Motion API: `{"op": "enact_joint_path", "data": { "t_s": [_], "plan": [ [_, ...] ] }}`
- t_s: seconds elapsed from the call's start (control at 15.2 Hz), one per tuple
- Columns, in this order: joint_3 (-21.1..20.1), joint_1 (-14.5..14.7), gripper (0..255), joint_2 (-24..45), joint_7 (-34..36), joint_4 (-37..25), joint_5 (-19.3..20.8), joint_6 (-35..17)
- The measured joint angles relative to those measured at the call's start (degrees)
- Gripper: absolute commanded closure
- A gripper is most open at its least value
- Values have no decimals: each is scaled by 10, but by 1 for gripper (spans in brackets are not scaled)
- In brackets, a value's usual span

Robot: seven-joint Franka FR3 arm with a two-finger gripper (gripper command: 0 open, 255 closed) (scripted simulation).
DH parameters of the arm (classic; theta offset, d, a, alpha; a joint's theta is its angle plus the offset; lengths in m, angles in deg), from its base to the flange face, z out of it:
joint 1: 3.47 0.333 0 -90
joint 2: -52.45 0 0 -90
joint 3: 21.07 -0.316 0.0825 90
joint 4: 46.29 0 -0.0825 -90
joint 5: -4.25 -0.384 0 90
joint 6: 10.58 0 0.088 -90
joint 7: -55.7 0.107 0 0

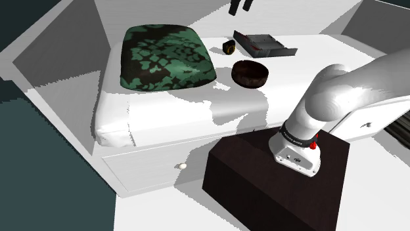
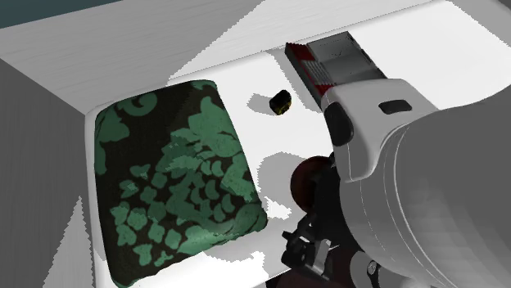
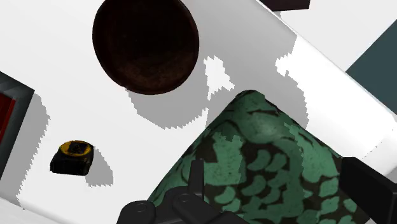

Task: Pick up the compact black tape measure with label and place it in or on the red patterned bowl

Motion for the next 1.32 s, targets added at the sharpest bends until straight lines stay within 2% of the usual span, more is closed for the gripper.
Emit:
{"op": "enact_joint_path", "data": {
  "t_s": [0.4, 0.66, 1.32],
  "plan": [
    [20, -16, 0, 55, -22, -1, 25, -37],
    [38, -32, 0, 114, -40, -2, 47, -78],
    [82, -69, 0, 288, -78, -58, 96, -163]
  ]
}}
